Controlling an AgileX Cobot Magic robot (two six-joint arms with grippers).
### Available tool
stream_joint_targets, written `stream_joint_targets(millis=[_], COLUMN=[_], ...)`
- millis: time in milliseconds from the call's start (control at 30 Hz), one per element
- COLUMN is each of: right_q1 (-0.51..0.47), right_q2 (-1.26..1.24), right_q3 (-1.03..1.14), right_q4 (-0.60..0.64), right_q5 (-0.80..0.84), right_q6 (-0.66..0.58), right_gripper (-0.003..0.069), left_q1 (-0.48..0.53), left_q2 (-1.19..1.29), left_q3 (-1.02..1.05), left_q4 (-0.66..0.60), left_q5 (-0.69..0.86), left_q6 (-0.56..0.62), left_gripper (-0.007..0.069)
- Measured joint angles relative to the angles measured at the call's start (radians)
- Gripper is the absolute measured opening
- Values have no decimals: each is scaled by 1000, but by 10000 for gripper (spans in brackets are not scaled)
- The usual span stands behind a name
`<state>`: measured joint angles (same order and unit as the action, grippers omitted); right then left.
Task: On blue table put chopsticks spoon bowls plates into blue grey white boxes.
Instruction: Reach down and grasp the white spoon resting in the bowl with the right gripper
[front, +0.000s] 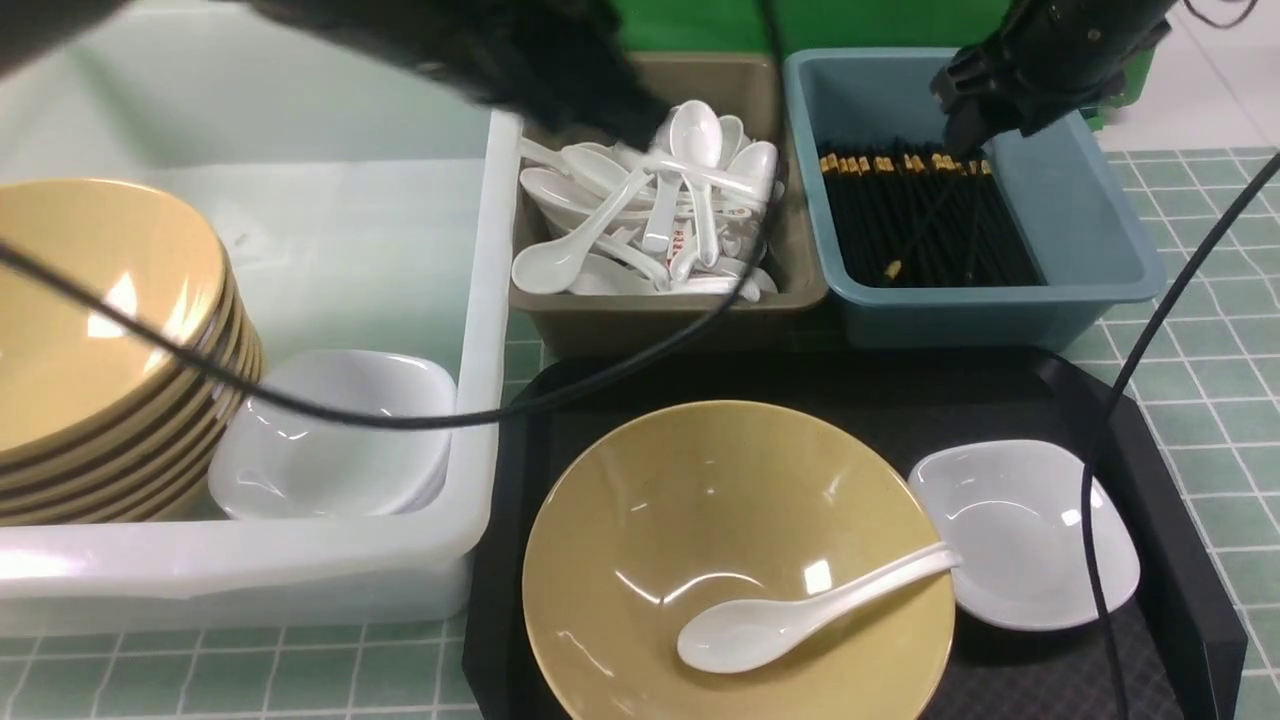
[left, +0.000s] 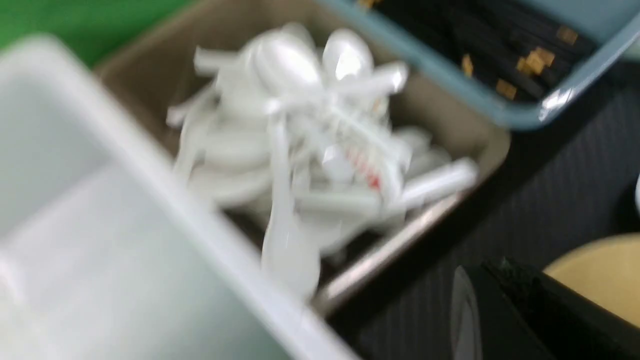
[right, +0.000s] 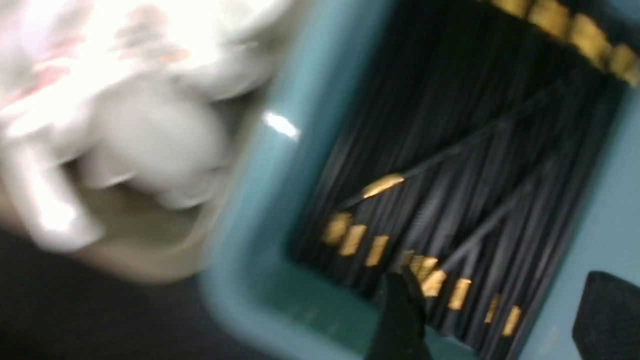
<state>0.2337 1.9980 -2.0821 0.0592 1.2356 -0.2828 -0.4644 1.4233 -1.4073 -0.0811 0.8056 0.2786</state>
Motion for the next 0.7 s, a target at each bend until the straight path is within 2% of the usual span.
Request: stream_joint_targets(millis=[167, 400, 433, 700], right_q1=[98, 238, 284, 457], right_q2=[-134, -276, -305, -347], right_q3=[101, 274, 330, 548], right_q4=[13, 22, 22, 23], right_q5=[6, 11, 13, 10], right_q6=[-81, -196, -247, -515], right_gripper=[488, 487, 487, 487], left_q1=[63, 68, 68, 68], left_q2=[-137, -262, -285, -302], left_q3=[167, 312, 344, 423], left_q4=[-18, -32, -46, -150], left_q5=[14, 17, 18, 21], left_q6=[12, 52, 66, 154], left_gripper=[-13, -13, -13, -13])
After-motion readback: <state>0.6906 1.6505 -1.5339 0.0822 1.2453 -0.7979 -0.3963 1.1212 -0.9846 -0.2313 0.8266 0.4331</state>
